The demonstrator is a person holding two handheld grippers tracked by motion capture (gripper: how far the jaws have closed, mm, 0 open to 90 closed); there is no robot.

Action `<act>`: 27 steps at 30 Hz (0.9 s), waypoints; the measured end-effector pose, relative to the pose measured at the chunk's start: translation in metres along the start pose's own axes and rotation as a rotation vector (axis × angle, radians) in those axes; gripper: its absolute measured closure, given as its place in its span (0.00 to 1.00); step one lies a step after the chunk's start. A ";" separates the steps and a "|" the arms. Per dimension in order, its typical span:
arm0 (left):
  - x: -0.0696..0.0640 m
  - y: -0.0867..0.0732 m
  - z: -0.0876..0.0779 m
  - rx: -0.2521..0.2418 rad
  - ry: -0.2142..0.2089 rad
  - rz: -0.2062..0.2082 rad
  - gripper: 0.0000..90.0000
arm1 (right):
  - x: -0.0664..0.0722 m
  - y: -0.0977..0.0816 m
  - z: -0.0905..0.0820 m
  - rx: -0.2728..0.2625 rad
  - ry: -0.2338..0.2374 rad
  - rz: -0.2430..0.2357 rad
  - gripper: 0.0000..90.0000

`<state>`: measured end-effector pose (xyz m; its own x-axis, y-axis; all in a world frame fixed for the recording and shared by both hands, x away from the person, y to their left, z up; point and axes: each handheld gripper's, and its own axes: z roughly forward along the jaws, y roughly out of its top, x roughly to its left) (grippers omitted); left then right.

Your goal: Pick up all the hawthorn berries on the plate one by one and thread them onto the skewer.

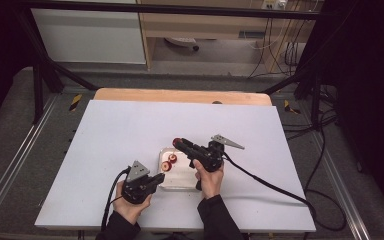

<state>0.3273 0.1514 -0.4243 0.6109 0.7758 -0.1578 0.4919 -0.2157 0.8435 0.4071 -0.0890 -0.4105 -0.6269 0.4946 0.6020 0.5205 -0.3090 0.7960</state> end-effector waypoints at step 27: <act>-0.012 0.012 0.004 -0.123 0.004 -0.034 0.99 | 0.005 -0.020 -0.005 -0.024 0.062 0.039 0.68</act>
<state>0.3285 0.1372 -0.4143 0.5925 0.7839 -0.1853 0.4319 -0.1149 0.8946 0.3907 -0.0840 -0.4231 -0.6414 0.4313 0.6345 0.5315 -0.3466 0.7729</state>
